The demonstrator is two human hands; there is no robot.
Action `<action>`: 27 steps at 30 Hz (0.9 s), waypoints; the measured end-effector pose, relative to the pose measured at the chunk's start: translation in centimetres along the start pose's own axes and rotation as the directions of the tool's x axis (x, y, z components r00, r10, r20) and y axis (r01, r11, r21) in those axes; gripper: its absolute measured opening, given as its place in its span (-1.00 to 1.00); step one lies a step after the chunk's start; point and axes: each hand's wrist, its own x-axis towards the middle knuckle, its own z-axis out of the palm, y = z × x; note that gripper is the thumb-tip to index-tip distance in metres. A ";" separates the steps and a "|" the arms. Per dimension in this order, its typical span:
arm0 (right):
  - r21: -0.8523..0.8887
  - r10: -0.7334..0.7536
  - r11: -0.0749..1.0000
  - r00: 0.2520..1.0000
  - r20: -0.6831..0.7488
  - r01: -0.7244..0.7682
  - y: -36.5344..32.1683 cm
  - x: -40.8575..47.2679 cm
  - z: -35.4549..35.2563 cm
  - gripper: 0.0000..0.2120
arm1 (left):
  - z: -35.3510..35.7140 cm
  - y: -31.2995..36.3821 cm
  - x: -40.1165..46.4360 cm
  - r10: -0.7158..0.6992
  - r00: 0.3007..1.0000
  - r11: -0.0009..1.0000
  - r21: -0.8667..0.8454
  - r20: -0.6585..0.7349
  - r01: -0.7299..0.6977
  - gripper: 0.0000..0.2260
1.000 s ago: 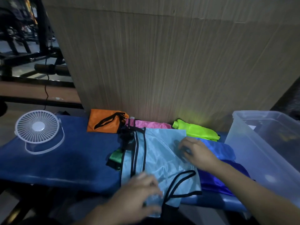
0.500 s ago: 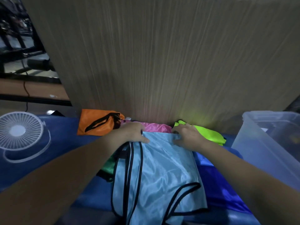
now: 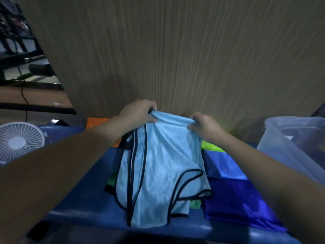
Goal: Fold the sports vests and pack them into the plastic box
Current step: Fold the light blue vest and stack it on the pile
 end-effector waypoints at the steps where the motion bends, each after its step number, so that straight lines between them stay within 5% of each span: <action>1: 0.000 -0.006 1.000 0.999 -0.048 0.006 -0.3 0.3 -0.5 -0.88 | -0.6 0.1 0.4 0.005 0.999 1.000 0.007 -0.032 -0.005 -0.78; 6: -0.066 -0.045 0.997 0.983 -0.179 0.034 -0.5 1.6 -2.0 -0.91 | -1.5 0.8 1.1 0.101 0.975 0.990 0.112 -0.197 -0.079 -0.84; 13: -0.144 -0.215 0.971 0.962 -0.169 0.192 -0.3 -1.9 -1.1 -0.92 | 0.7 0.4 -3.3 0.323 0.910 0.934 0.242 -0.262 -0.261 -0.90; 22: -0.340 -0.440 0.853 0.896 -0.057 0.397 -0.4 -10.3 1.3 -0.77 | 4.8 0.4 -13.3 0.483 0.863 0.824 0.409 -0.146 -0.392 -0.65; 27: -0.491 -0.439 0.764 0.895 0.077 0.418 0.4 -13.7 3.8 -0.66 | 7.6 -0.7 -16.8 0.505 0.862 0.829 0.296 -0.033 -0.475 -0.79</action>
